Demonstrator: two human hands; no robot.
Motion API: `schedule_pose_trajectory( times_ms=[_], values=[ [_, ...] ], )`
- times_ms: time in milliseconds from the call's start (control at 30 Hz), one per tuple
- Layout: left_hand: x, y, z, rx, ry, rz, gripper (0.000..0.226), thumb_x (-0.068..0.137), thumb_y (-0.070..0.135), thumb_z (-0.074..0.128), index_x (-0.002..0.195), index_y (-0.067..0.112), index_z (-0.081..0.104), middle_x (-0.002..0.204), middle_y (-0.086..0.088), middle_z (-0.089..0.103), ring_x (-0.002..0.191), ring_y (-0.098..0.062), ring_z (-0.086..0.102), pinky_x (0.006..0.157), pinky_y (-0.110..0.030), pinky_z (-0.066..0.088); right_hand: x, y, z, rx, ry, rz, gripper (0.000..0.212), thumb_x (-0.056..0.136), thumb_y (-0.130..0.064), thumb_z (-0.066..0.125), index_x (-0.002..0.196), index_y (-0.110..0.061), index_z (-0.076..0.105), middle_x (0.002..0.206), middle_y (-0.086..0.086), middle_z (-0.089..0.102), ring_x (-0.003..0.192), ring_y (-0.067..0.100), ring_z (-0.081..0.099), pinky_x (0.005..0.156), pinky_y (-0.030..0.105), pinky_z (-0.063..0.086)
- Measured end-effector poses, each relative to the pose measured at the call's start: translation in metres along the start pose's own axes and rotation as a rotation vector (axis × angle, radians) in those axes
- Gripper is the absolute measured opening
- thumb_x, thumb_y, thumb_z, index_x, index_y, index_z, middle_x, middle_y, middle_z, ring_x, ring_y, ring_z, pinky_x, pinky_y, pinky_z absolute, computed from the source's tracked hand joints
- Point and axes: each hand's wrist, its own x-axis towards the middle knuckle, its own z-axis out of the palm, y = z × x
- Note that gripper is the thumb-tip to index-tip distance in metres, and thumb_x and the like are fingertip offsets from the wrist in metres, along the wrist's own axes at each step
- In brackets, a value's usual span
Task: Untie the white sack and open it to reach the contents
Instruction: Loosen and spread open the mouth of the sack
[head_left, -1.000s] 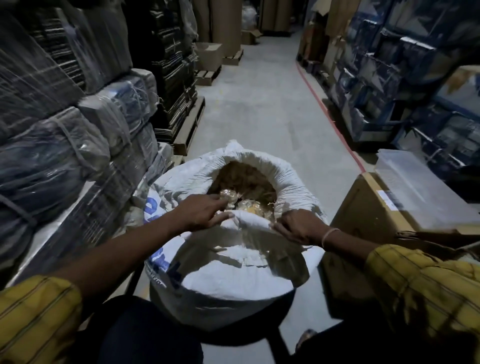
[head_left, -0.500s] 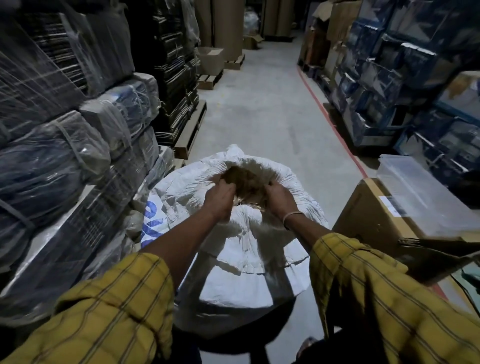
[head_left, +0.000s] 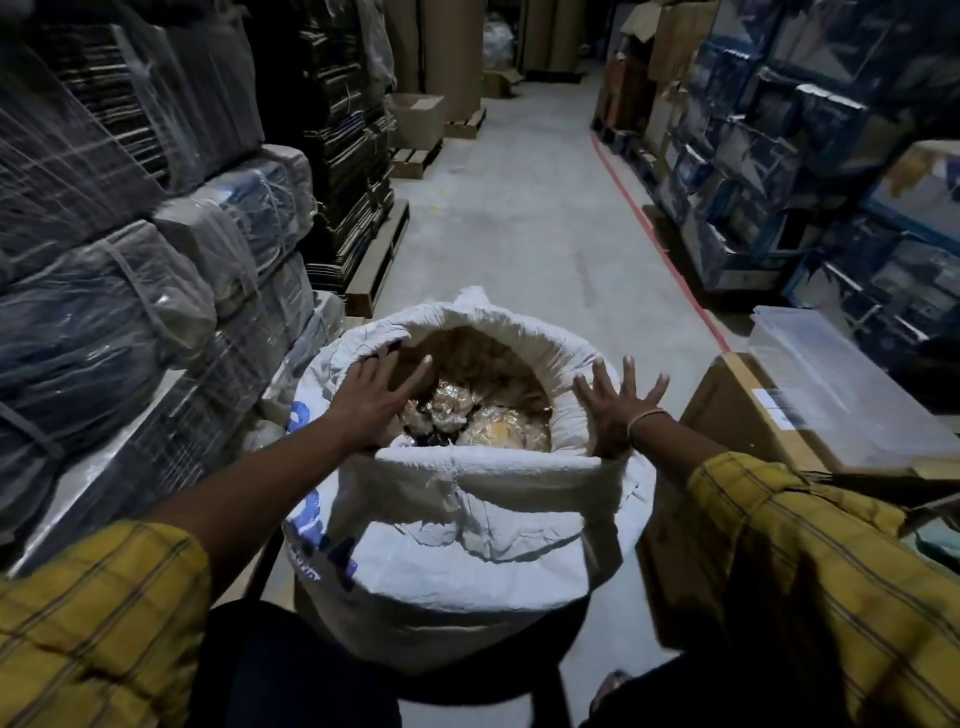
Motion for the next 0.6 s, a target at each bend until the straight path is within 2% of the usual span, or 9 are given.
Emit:
schedule_pose_trajectory(
  times_ms=[167, 233, 300, 367, 400, 433, 467, 500, 600],
  values=[
    [0.003, -0.005, -0.001, -0.057, -0.066, -0.021, 0.127, 0.081, 0.054, 0.076, 0.163, 0.030, -0.016, 0.164, -0.025, 0.019, 0.139, -0.046, 0.040, 0.109, -0.050, 0.039, 0.003, -0.004, -0.002, -0.074, -0.047, 0.150, 0.090, 0.097, -0.054, 0.052, 0.162, -0.030, -0.005, 0.166, 0.005, -0.033, 0.146, 0.051, -0.035, 0.095, 0.089, -0.018],
    [0.012, 0.003, -0.010, -0.093, -0.033, 0.042, 0.120, 0.078, 0.046, 0.082, 0.166, 0.024, 0.004, 0.155, -0.025, 0.034, 0.135, -0.044, 0.043, 0.103, -0.048, 0.045, 0.008, -0.018, -0.009, -0.096, 0.045, 0.121, 0.082, 0.101, -0.040, 0.047, 0.163, -0.022, -0.003, 0.167, 0.012, -0.030, 0.147, 0.051, -0.033, 0.099, 0.088, -0.017],
    [0.020, 0.012, -0.022, -0.059, 0.035, 0.135, 0.094, 0.077, 0.033, 0.085, 0.155, 0.017, 0.035, 0.146, -0.022, 0.047, 0.126, -0.038, 0.050, 0.093, -0.043, 0.051, 0.009, -0.036, -0.021, -0.118, 0.233, 0.045, 0.065, 0.103, -0.027, 0.038, 0.162, -0.013, 0.015, 0.170, 0.020, -0.014, 0.152, 0.051, -0.019, 0.107, 0.083, -0.011],
    [0.028, 0.020, -0.030, -0.021, 0.107, 0.221, 0.061, 0.077, 0.024, 0.084, 0.130, 0.013, 0.056, 0.128, -0.015, 0.059, 0.112, -0.031, 0.056, 0.084, -0.040, 0.052, 0.003, -0.056, -0.035, -0.110, 0.499, -0.100, 0.048, 0.101, -0.020, 0.040, 0.147, -0.008, 0.048, 0.162, 0.025, 0.023, 0.150, 0.050, 0.017, 0.116, 0.072, 0.016],
    [0.032, 0.024, -0.034, -0.016, 0.134, 0.255, 0.049, 0.080, 0.023, 0.082, 0.122, 0.012, 0.060, 0.119, -0.013, 0.061, 0.106, -0.029, 0.057, 0.082, -0.040, 0.052, 0.003, -0.067, -0.037, -0.067, 0.606, -0.209, 0.041, 0.099, -0.016, 0.043, 0.136, -0.007, 0.058, 0.149, 0.024, 0.039, 0.136, 0.045, 0.035, 0.108, 0.058, 0.034],
    [0.037, 0.028, -0.036, -0.026, 0.149, 0.271, 0.042, 0.083, 0.022, 0.079, 0.120, 0.011, 0.062, 0.115, -0.012, 0.062, 0.104, -0.029, 0.058, 0.081, -0.040, 0.052, 0.002, -0.078, -0.037, 0.009, 0.676, -0.323, 0.035, 0.099, -0.013, 0.045, 0.128, -0.007, 0.062, 0.140, 0.021, 0.047, 0.123, 0.039, 0.043, 0.094, 0.046, 0.043],
    [0.042, 0.033, -0.038, -0.044, 0.131, 0.265, 0.042, 0.086, 0.023, 0.076, 0.123, 0.011, 0.061, 0.115, -0.012, 0.062, 0.105, -0.029, 0.058, 0.082, -0.040, 0.052, 0.007, -0.089, -0.034, 0.088, 0.665, -0.402, 0.033, 0.100, -0.013, 0.044, 0.128, -0.006, 0.060, 0.138, 0.019, 0.049, 0.119, 0.037, 0.045, 0.088, 0.042, 0.047],
    [0.046, 0.037, -0.038, -0.060, 0.110, 0.249, 0.046, 0.088, 0.025, 0.075, 0.129, 0.011, 0.059, 0.118, -0.012, 0.060, 0.107, -0.029, 0.058, 0.084, -0.040, 0.053, 0.011, -0.096, -0.030, 0.125, 0.604, -0.434, 0.035, 0.100, -0.013, 0.043, 0.132, -0.005, 0.055, 0.141, 0.019, 0.048, 0.124, 0.039, 0.045, 0.092, 0.044, 0.050],
    [0.058, 0.038, -0.028, -0.036, 0.002, 0.142, 0.074, 0.084, 0.031, 0.078, 0.148, 0.018, 0.042, 0.141, -0.017, 0.049, 0.128, -0.033, 0.049, 0.102, -0.043, 0.047, 0.030, -0.094, -0.020, 0.041, 0.345, -0.307, 0.065, 0.094, -0.019, 0.054, 0.154, -0.007, 0.032, 0.159, 0.020, 0.028, 0.147, 0.051, 0.023, 0.117, 0.062, 0.031]
  ],
)
